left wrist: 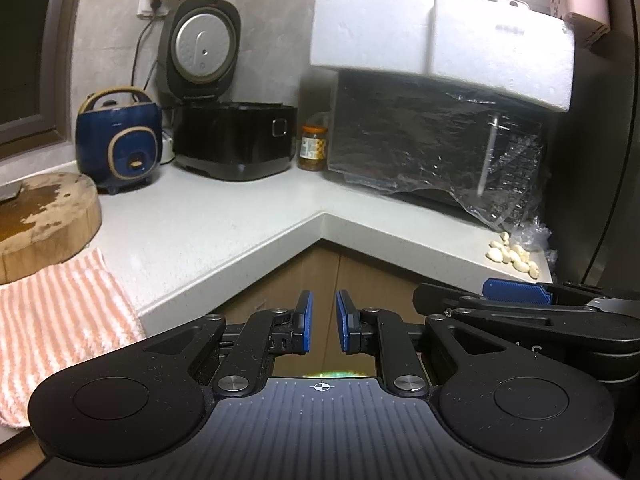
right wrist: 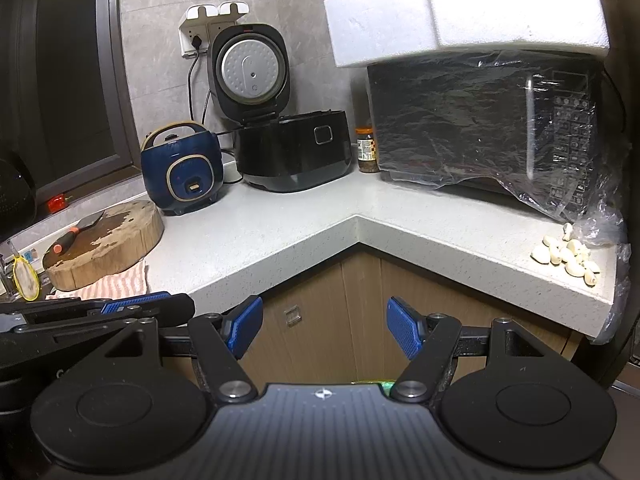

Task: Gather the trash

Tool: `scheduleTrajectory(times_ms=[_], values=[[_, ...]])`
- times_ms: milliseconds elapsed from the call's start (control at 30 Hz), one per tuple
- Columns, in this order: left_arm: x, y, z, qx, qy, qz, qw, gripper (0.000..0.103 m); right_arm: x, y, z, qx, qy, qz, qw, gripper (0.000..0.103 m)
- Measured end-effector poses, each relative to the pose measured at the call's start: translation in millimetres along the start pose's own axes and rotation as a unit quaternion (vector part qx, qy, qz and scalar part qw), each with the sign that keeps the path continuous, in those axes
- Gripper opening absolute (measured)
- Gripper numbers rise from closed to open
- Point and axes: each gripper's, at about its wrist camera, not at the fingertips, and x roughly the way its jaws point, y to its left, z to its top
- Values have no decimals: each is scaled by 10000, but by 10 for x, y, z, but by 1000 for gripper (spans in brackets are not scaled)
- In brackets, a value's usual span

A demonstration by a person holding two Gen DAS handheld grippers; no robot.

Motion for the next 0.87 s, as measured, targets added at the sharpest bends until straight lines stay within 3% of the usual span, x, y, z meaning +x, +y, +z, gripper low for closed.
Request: scheduleTrajectory(times_ms=[867], values=[[141, 38, -39, 36, -36, 168, 9998, 17, 80, -37, -44, -1, 44, -39, 10000, 69]])
